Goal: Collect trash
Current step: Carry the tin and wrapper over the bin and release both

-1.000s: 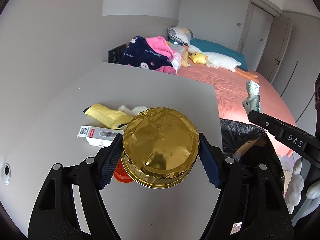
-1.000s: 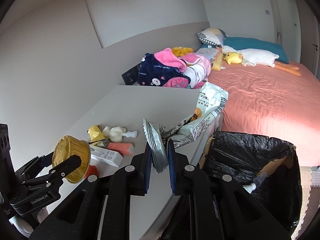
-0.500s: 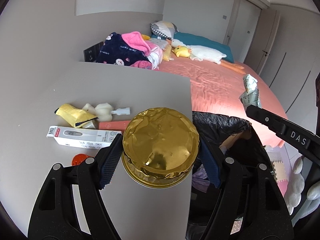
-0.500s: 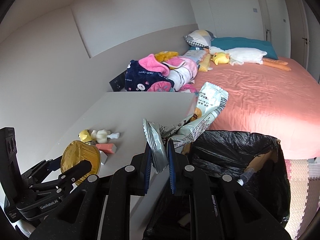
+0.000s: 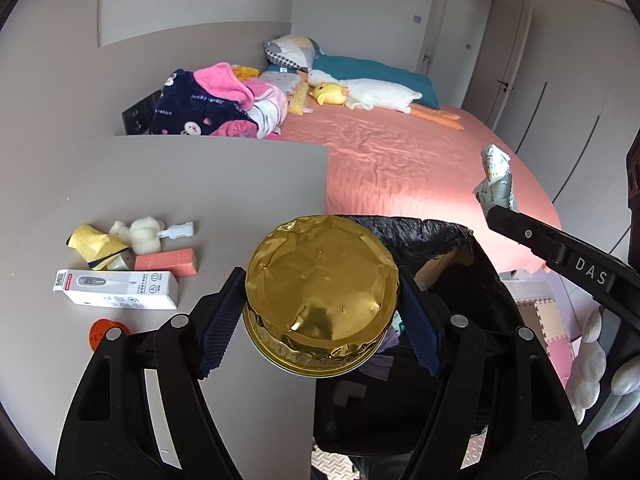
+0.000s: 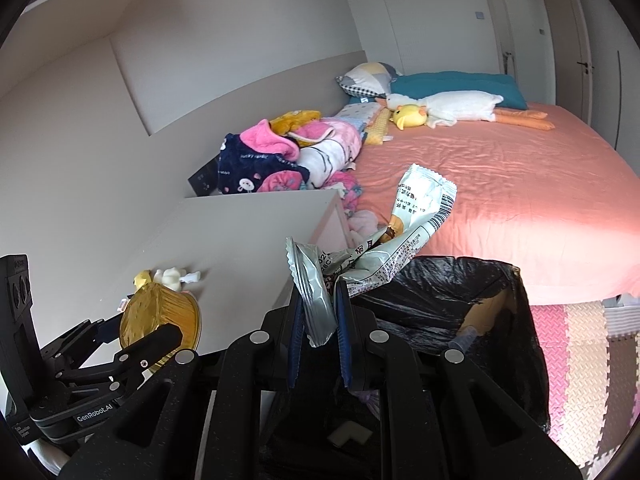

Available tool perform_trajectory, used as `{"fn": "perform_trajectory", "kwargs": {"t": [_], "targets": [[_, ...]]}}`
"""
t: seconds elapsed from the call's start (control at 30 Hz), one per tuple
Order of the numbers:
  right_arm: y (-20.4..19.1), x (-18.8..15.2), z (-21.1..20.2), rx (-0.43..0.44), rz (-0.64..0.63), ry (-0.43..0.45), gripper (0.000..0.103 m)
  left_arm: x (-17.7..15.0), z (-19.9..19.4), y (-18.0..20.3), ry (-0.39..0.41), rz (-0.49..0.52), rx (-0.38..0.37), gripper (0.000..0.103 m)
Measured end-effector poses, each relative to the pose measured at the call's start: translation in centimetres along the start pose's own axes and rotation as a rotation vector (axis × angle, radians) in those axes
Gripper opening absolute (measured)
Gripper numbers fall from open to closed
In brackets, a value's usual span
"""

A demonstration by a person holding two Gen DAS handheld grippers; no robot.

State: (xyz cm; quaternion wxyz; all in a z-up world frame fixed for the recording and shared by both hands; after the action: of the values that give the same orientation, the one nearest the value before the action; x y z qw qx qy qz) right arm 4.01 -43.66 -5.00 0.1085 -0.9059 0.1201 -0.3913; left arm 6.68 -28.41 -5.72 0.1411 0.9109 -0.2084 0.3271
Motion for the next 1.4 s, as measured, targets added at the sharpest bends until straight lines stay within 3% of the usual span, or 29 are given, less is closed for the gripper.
{"fn": "perform_trajectory", "kwargs": {"t": [0.83,1.27,1.3,1.33,1.37,1.4], "targets": [[7.6,-1.2,-1.7,-0.123,0.102,0.0,0.017,0.1,4.0,8.0,-0.067,0.134,-0.114,0.071],[9.1,-1.6,-1.2,-0.129,0.143,-0.021,0.017,-0.6,5.9,9.2,-0.11,0.146,-0.154,0.072],[9.1,-1.5,-1.2,-0.113,0.153,-0.018,0.019,-0.7,5.9,9.4,-0.117,0.146,-0.182,0.081],[9.2,-1.3,-1.3,-0.095,0.169,-0.013,0.029,-0.8,5.9,9.6,-0.122,0.146,-0.2,0.09],[9.4,-1.1,-1.6,-0.086,0.19,-0.006,0.048,-0.8,5.7,9.6,-0.117,0.142,-0.204,0.097],[9.6,-0.9,-2.0,-0.094,0.203,0.005,0.059,-0.8,5.6,9.6,-0.107,0.145,-0.195,0.097]]}}
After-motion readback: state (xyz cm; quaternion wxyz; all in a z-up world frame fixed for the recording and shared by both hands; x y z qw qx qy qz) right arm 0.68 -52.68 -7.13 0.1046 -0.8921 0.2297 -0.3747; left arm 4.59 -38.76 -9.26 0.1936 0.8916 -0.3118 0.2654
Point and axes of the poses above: each gripper's, at about its wrist camera, not at the fingertips, and z roughly the way its jaws point, y to its right, x to its top, the point moved 9 cm from there along z, roughly the way its jaws point, and after that the axes turned 5 degrees about -y, right-handed, at the moved point
